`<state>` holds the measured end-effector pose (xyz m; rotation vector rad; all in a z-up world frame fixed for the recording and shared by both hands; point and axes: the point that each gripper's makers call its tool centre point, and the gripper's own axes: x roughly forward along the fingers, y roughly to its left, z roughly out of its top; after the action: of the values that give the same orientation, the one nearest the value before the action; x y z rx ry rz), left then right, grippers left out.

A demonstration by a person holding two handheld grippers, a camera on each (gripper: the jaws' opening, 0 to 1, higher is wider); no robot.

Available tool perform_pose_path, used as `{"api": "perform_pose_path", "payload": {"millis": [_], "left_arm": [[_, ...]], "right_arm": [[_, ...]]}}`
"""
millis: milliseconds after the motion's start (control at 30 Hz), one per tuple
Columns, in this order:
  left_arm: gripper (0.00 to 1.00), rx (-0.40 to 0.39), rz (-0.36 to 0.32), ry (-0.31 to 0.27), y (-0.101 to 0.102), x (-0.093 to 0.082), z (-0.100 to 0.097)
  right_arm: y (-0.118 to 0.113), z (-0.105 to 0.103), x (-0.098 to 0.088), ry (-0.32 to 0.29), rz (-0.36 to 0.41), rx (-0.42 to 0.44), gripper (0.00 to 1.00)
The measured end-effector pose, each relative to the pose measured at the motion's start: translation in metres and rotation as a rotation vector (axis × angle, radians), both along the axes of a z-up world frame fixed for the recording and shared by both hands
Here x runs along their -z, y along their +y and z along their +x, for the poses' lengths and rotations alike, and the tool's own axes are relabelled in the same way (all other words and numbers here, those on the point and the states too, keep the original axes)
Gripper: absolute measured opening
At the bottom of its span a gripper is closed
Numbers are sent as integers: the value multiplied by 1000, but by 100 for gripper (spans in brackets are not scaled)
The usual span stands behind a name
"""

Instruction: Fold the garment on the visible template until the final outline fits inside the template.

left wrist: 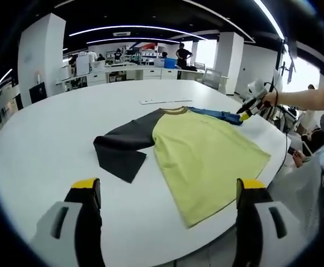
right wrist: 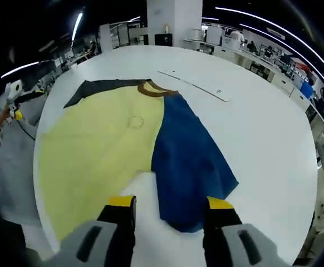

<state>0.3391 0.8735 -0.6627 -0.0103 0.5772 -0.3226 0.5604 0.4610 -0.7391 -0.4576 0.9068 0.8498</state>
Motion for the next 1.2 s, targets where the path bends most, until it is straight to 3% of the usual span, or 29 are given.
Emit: {"api": "perform_pose_path", "payload": {"millis": [367, 433, 700, 833, 967, 1200], "left_arm": [[98, 4, -5, 5, -5, -1, -4], [98, 6, -3, 10, -4, 0, -5], [97, -5, 6, 15, -2, -2, -7], [97, -5, 3, 10, -4, -4, -7], [97, 2, 6, 10, -6, -4, -7], [96, 9, 3, 4, -8, -6, -6]], "right_arm": [[-8, -6, 21, -43, -110, -79, 21], [-9, -7, 24, -40, -117, -83, 20], [-13, -7, 23, -32, -99, -65, 0], [-15, -6, 16, -31, -63, -23, 0], [-22, 1, 3, -70, -53, 17, 0], [-44, 24, -31, -156, 15, 200, 0]]}}
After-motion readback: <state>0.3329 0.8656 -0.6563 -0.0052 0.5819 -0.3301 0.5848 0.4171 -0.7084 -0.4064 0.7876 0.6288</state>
